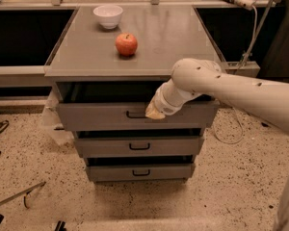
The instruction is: Close top drawer
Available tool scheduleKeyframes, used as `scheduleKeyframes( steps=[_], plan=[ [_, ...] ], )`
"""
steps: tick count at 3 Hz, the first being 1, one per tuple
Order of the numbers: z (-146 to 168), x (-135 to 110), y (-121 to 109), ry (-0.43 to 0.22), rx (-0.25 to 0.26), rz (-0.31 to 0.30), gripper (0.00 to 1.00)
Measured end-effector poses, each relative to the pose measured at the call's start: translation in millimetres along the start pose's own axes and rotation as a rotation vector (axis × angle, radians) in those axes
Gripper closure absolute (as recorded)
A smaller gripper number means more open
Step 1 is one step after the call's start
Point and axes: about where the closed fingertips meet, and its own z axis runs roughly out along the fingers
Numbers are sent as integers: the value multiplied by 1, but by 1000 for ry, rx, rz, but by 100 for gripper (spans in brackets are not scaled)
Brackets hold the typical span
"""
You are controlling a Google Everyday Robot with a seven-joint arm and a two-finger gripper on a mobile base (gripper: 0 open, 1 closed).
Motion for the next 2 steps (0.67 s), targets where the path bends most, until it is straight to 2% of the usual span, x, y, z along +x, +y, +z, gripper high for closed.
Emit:
scheduleKeyframes(
  steps=[2],
  plan=[
    [6, 0, -20, 7, 45, 11, 100]
  ],
)
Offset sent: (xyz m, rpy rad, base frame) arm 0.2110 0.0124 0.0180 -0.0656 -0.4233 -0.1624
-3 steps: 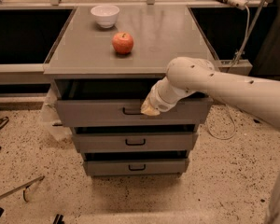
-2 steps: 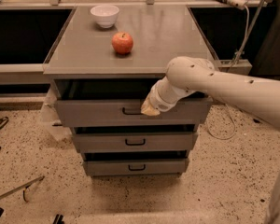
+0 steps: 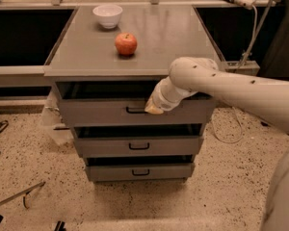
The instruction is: Close top drawer
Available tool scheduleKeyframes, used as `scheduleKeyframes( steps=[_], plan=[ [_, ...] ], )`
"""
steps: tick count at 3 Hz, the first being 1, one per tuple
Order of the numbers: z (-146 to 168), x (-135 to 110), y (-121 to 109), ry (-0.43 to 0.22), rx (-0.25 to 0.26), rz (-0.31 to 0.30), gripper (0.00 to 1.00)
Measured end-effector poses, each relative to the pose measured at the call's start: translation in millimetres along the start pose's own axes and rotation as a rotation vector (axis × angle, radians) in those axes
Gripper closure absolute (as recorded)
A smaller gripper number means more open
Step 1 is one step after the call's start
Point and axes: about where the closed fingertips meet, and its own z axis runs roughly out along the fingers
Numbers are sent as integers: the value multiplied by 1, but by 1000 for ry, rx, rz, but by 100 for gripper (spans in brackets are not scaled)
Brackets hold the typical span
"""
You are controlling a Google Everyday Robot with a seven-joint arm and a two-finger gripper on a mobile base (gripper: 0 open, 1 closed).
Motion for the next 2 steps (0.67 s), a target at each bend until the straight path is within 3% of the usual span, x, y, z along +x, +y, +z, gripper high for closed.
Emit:
scheduleKeyframes(
  steps=[1, 2],
  plan=[
    [5, -7, -22, 6, 42, -18, 100],
    [4, -8, -19, 6, 42, -18, 100]
  ],
)
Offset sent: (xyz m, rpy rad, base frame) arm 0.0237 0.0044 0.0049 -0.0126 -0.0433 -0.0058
